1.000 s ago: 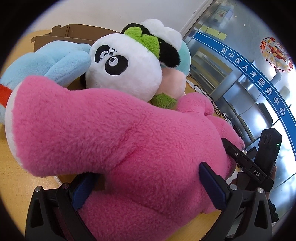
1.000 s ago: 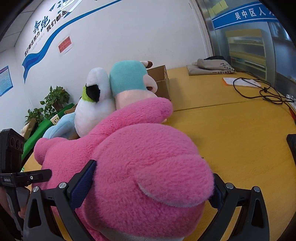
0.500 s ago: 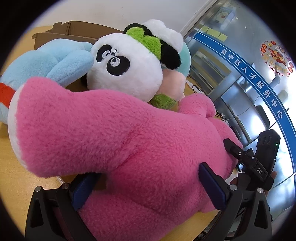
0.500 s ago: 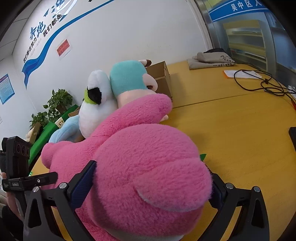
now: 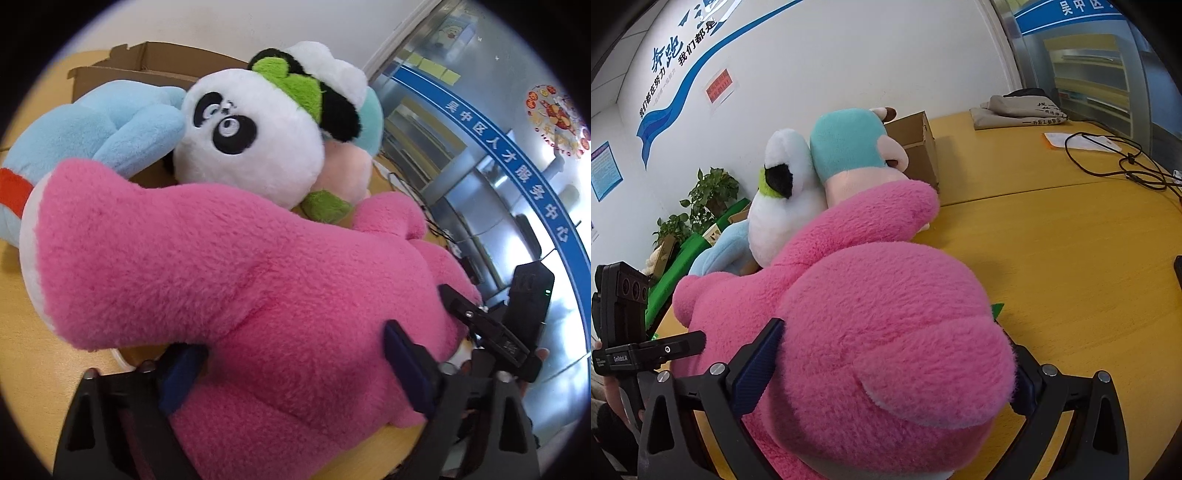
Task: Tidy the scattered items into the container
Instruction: 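Lift the pink bear plush with both grippers above the table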
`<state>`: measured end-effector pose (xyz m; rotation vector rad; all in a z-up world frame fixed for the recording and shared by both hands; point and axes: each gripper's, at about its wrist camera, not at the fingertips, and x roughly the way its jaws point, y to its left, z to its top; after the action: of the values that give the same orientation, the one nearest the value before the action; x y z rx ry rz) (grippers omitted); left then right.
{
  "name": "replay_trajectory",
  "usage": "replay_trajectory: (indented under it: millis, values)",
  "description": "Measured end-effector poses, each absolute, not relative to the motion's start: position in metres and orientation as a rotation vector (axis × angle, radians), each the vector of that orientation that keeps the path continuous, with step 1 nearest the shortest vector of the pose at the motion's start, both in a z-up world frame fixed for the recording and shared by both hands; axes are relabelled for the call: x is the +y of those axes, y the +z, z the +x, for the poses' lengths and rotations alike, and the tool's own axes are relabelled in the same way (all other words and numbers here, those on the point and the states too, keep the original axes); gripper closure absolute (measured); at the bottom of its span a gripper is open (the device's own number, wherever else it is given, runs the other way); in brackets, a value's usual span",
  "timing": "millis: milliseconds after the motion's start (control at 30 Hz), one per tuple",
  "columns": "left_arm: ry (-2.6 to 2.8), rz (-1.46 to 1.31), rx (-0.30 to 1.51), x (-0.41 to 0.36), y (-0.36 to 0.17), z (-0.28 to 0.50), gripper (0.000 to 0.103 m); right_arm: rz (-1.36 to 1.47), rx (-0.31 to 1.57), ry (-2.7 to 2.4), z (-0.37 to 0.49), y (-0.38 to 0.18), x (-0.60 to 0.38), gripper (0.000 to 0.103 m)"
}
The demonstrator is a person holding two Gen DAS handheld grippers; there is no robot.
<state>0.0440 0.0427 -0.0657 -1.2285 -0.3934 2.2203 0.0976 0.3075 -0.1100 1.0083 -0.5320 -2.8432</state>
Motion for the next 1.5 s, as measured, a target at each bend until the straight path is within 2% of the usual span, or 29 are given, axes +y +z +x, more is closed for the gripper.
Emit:
replay_trajectory:
  millis: [100, 267, 433, 767, 1100, 1500]
  values:
    - [2.22, -1.239, -0.384, 0.041, -0.063, 0.044, 0.029, 1.019, -0.549, -2.838, 0.098, -0.108, 0.307, 0.004]
    - [2.232, -1.237, -0.349, 0.041, -0.057, 0.047, 0.039, 1.008, -0.533, -2.854, 0.102, -0.1, 0.302, 0.018]
    - [2.231, -1.226, -0.319, 0.038, -0.052, 0.052, 0.042, 1.049, -0.527, -2.837, 0.103, -0.095, 0.301, 0.025]
    - [2.279, -1.133, -0.327, 0.021, -0.026, 0.064, 0.042, 1.018, -0.515, -2.859, 0.117, -0.077, 0.287, 0.026]
    - [2.337, -0.939, -0.266, 0.005, 0.059, 0.056, 0.042, 0.754, -0.416, -2.919, 0.12, 0.0, 0.267, 0.026]
    - [2.442, -0.601, -0.16, 0.003, 0.199, 0.001, 0.042, 0.389, -0.246, -2.939, 0.071, 0.138, 0.249, 0.027]
